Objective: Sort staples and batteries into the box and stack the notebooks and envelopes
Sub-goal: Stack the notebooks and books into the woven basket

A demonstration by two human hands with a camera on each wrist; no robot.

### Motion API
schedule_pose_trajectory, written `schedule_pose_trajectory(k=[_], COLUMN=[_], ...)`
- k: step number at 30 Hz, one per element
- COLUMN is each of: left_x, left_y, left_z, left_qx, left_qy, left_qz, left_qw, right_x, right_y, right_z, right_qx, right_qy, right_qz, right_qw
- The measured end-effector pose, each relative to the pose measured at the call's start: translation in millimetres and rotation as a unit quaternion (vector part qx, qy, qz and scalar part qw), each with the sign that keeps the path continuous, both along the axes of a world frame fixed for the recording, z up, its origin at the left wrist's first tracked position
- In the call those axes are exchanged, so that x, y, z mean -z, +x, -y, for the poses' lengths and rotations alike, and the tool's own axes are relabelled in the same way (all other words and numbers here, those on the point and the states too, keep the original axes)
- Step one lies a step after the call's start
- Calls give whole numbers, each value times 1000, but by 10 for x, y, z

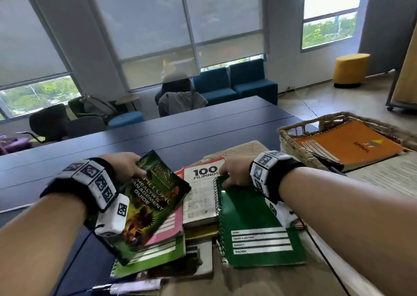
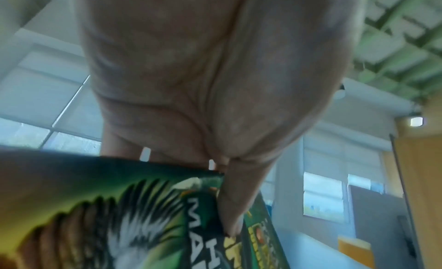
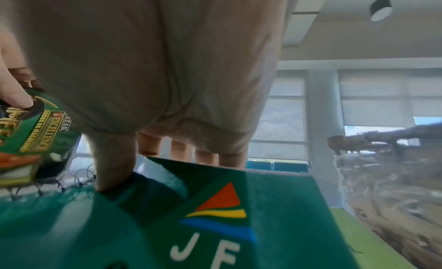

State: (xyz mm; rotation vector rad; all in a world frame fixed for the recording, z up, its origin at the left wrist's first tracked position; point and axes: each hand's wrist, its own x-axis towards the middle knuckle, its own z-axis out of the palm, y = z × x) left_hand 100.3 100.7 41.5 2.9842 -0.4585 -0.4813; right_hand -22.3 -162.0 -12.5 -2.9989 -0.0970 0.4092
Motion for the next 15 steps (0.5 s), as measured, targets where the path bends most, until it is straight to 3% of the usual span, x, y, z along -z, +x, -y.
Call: schedule_pose_trajectory(k=[2,6,10,15], left_x=[-186,-429,-477,-387], left_y=[-7,-85,-249,-413], left_z=[9,103,313,774], left_qx=[5,-1,-2,9], left_qy=[-45,-236,-425,-610], left_qz=[5,-11,-7,24], left_qw=[999,972,905,792], right_x=[-68,-283,-468,-722], right_y=[-71,-267,-508,-837], right_z=[49,185,385,799], right_qx=[3,25,55,102], right_qy=[20,45,150,285], right_qz=[11,53,79,152], right_qw=[1000,997,984,941])
